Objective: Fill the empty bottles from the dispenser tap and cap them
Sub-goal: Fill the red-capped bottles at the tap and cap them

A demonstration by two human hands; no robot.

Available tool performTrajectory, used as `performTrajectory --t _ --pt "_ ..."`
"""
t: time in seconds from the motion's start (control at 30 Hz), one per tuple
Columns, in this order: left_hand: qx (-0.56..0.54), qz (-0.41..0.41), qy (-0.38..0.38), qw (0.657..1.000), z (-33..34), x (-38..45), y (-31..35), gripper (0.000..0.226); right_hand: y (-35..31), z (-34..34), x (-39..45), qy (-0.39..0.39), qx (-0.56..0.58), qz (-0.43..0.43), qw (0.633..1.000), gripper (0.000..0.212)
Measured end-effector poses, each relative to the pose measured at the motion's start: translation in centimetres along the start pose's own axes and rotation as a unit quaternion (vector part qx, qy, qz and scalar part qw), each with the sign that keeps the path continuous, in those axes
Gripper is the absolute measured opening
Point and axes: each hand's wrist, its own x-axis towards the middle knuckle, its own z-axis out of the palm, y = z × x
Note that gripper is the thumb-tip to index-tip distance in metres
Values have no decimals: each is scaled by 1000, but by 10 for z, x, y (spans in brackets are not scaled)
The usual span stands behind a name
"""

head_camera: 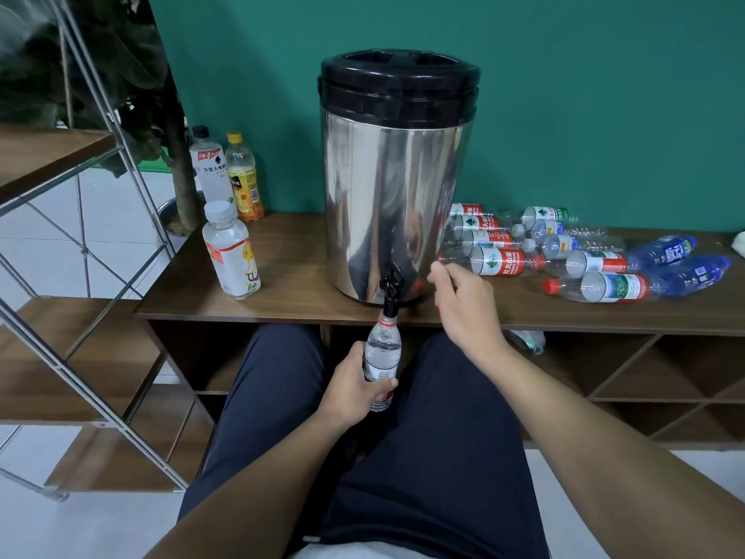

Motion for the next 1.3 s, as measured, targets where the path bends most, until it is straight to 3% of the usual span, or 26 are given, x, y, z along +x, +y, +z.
performTrajectory --t 0.07,0.13,0.3,0.53,0.77,1.03,1.3 --pt "2 -2 -1 1000 0 0 0 48 27 -3 7 -29 -112 6 993 28" --pt "4 -3 -2 1000 0 1 -1 48 46 -2 10 -81 -199 15 977 37" --pt "10 -6 -2 1000 0 1 -3 48 59 8 12 -113 -288 16 951 36" --pt "16 -14 -9 1000 -2 -1 -4 49 59 10 4 -112 -274 19 955 26" --pt "43 -23 -42 998 -2 -6 -5 54 31 8 -20 -167 -101 -37 980 14" --pt "64 2 -57 996 -5 -17 -1 54 11 7 -34 -237 -104 -94 961 17" --pt "54 26 -63 996 -13 -30 11 52 -10 -18 -28 -330 -199 -172 907 28"
